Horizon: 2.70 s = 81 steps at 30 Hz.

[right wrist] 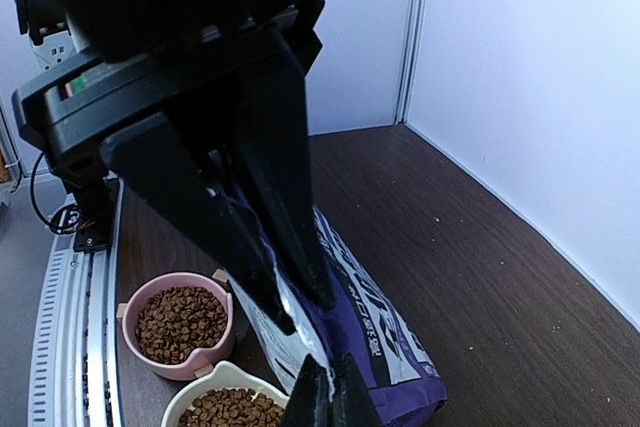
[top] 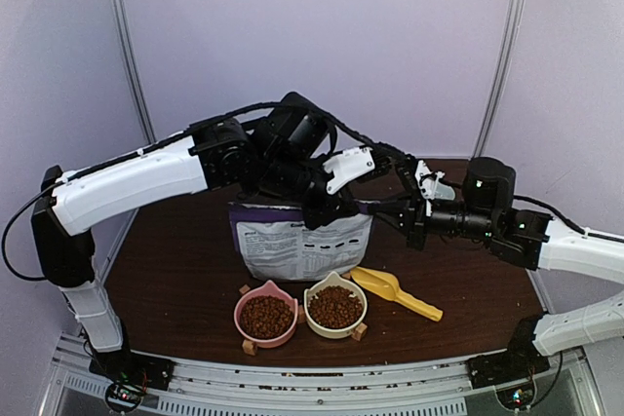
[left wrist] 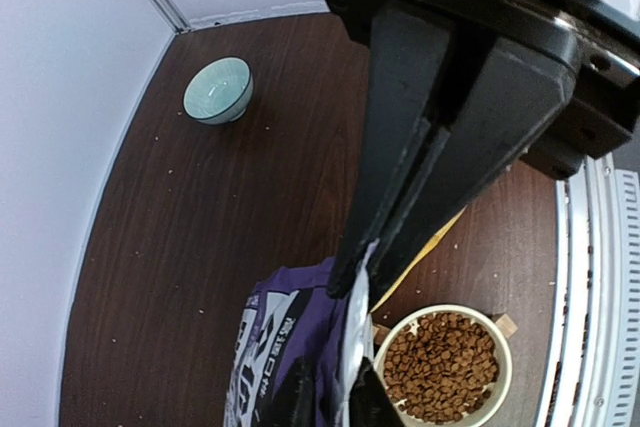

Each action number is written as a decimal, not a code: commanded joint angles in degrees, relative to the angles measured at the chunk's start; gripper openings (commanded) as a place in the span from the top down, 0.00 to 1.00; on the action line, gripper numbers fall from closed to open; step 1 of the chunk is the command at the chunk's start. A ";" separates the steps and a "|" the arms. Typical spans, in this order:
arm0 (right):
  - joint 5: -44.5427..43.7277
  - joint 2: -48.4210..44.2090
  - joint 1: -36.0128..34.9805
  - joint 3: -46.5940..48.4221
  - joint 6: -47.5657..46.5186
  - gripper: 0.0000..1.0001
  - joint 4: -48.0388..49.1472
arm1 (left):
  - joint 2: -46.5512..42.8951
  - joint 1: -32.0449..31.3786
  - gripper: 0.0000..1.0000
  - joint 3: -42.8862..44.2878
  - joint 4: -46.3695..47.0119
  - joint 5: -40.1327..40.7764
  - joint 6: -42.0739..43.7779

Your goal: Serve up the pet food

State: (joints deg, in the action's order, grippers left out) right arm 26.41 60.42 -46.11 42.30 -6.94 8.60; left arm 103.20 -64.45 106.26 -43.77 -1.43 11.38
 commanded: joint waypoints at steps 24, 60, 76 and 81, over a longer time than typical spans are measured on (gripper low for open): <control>-2.76 -4.53 2.06 -1.95 1.70 1.00 4.21 | -6.35 3.27 0.82 -7.02 -1.36 8.09 3.74; -4.62 -5.50 2.95 -1.58 2.08 1.00 4.67 | -15.79 8.35 1.00 -17.22 -3.69 14.95 5.38; -4.95 -5.73 3.38 -1.71 2.37 1.00 4.90 | -18.86 10.60 1.00 -19.47 -3.70 18.66 6.58; -5.14 -6.06 3.51 -1.91 2.46 1.00 4.87 | -19.70 11.73 0.89 -20.18 -3.74 20.30 6.44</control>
State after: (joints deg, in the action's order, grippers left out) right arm 24.16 58.24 -44.21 40.42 -5.74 10.48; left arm 86.30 -57.71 87.61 -41.41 7.46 17.98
